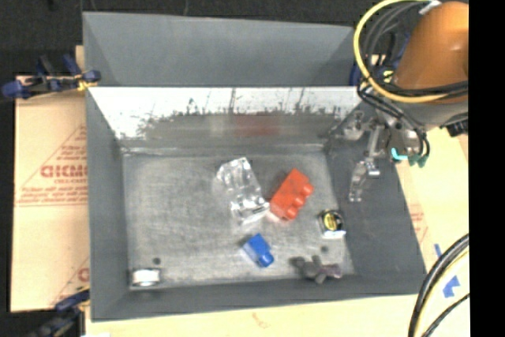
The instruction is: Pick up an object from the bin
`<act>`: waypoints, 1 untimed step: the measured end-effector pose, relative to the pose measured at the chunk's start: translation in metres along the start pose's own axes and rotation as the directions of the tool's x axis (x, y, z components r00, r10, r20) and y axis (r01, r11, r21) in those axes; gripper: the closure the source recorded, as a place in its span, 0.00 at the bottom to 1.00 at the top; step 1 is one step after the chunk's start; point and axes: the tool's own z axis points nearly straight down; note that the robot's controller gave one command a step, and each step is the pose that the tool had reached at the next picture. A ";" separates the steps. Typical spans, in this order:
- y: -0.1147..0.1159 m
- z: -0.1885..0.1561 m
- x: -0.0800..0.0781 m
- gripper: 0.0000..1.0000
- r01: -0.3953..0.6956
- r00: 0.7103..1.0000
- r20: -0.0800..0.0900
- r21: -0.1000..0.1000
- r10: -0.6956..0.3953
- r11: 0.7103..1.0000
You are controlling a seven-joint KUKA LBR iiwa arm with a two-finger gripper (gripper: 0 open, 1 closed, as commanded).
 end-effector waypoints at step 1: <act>0.056 0.121 -0.009 0.00 0.060 0.998 0.012 0.000 -0.060 0.998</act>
Offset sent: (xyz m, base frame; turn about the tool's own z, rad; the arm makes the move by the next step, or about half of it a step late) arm 0.0066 0.0555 -0.1203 -0.0571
